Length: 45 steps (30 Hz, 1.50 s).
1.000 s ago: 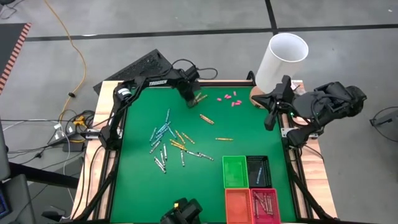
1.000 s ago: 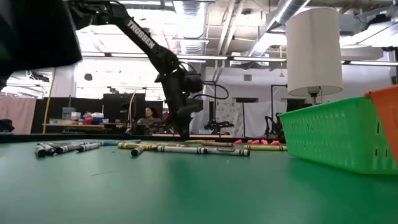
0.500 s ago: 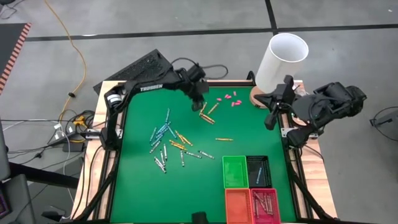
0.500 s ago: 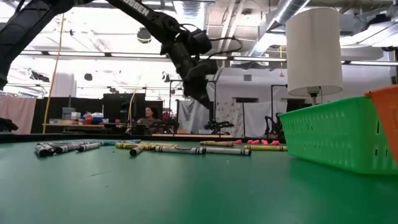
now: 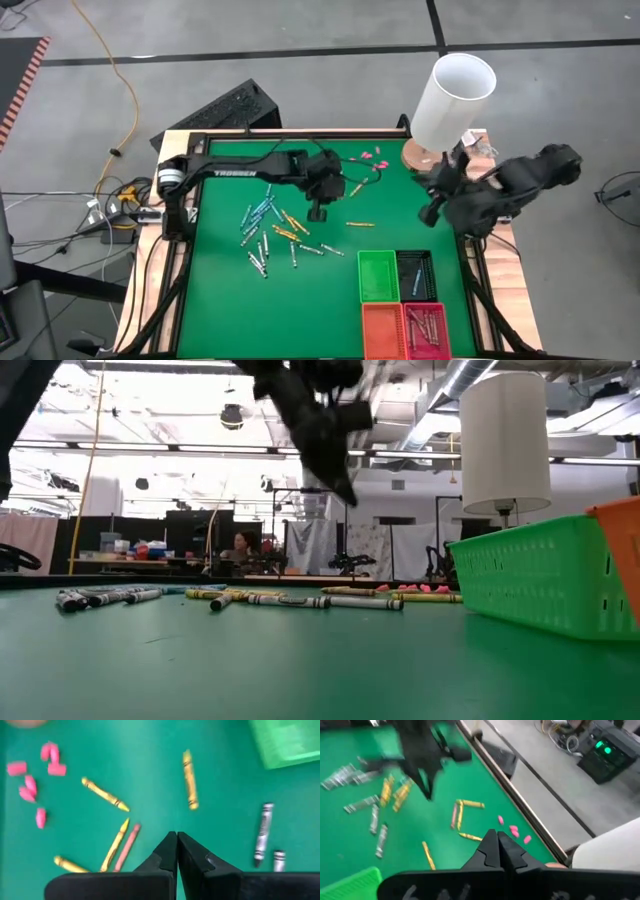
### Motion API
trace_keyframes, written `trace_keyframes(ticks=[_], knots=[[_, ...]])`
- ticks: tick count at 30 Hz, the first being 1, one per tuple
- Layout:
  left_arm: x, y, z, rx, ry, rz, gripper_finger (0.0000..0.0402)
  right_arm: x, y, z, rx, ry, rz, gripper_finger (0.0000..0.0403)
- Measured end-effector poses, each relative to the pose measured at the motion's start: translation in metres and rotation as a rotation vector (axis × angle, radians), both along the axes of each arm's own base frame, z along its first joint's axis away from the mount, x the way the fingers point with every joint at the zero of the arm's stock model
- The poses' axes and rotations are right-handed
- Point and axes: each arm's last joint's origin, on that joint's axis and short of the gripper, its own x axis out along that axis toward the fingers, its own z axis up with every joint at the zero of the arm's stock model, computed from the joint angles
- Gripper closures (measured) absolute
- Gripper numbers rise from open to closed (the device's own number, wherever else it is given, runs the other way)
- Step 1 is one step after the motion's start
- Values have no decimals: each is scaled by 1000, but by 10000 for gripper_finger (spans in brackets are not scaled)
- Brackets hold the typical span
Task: Sort crayons
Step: Put the brown crayon into the red bin
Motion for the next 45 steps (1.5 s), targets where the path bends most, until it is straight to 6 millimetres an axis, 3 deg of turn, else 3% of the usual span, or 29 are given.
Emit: trace_keyframes(ticks=[6,9,12,17,23,33,45], knots=[[-6,-13,-4,2,57,-123,401,18,9,-42,16,56,16,403],[-8,-5,-16,64,46,-132,402,21,14,-51,76,67,43,403],[-12,14,-33,99,23,-109,401,22,20,-52,101,42,66,403],[-20,38,-37,23,13,-35,398,18,27,-50,109,16,102,403],[-25,46,-39,37,31,-77,355,19,18,-56,85,20,-16,403],[-16,48,-70,130,130,-172,244,24,11,-82,94,69,-81,403],[-18,70,-84,64,151,-74,235,24,11,-81,97,54,-92,403]])
